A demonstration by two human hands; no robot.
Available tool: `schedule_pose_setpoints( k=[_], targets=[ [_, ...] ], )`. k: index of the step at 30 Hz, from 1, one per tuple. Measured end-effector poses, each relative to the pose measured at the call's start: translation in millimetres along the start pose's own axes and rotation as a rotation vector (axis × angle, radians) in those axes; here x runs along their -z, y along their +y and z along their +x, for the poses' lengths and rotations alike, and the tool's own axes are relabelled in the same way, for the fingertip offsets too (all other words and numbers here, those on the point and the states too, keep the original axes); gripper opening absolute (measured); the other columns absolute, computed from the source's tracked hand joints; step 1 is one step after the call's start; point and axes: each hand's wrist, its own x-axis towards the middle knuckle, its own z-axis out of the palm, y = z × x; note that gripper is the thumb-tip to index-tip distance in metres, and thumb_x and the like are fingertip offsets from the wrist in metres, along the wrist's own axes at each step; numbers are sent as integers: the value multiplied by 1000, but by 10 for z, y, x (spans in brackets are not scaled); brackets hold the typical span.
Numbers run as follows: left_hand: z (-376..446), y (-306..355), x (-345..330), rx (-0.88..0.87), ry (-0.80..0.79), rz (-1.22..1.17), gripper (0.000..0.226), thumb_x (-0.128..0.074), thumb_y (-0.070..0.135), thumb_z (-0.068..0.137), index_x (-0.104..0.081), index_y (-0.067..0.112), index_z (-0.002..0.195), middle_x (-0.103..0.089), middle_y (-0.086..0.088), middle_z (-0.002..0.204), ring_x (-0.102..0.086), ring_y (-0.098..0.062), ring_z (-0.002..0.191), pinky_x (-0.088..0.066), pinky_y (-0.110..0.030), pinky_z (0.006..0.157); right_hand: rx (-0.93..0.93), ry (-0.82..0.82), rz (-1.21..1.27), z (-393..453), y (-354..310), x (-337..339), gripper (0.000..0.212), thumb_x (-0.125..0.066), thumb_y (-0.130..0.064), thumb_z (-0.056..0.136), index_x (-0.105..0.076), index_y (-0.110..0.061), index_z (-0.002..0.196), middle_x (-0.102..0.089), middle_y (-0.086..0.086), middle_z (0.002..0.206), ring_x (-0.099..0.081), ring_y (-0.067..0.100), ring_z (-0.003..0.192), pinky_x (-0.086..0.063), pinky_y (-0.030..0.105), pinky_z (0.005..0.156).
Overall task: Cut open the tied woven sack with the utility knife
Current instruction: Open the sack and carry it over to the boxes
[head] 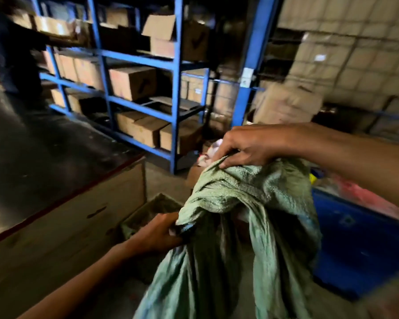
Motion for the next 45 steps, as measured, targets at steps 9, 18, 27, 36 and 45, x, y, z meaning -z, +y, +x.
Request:
schedule_pose_setpoints(
  k=[9, 18, 27, 36, 45],
  targets=[
    [728, 833, -638, -237, -66, -265, 29, -48, 28, 73, -55, 32, 101, -63, 27, 99, -48, 30, 96, -46, -13, 79, -259, 68, -98, -708, 557, -77, 23, -59, -30, 85, -65, -33, 107, -71, -5, 105, -62, 17, 97, -47, 39, 90],
    [1509, 1472, -1044, -103, -56, -528, 24, -52, 12, 66, -60, 2, 86, -68, -24, 93, -64, -32, 92, -49, -46, 73, -880, 731, -149, -1619, 465, -1090, 29, -55, -28, 82, -61, -14, 107, -61, 10, 112, -50, 28, 109, -27, 34, 93],
    [1737, 2228, -1474, -88, -143, -713, 41, -58, 32, 69, -67, 10, 102, -72, -11, 102, -66, -26, 96, -54, -46, 86, -1525, 865, 562, -1833, -575, -2426, 40, -64, -49, 79, -64, -11, 67, -62, 1, 63, -56, 9, 60, -40, 24, 54],
    [1514, 2583, -1820, 180, -317, -925, 51, -77, 17, 63, -64, -2, 109, -69, -16, 109, -67, -30, 95, -56, -50, 85, -1870, 646, 735, -1610, -620, -3077, 33, -49, -25, 89, -56, 1, 109, -58, 23, 119, -55, 34, 110, -44, 32, 88],
    [1526, 3052, -2225, 392, -706, -1104, 61, -69, 0, 68, -45, -10, 123, -61, -23, 106, -66, -28, 70, -53, -31, 43, -1891, 1022, 676, -2140, -1047, -3612, 67, -55, -36, 80, -32, -17, 140, -46, 5, 140, -43, 17, 127, -37, 32, 108]
  ],
)
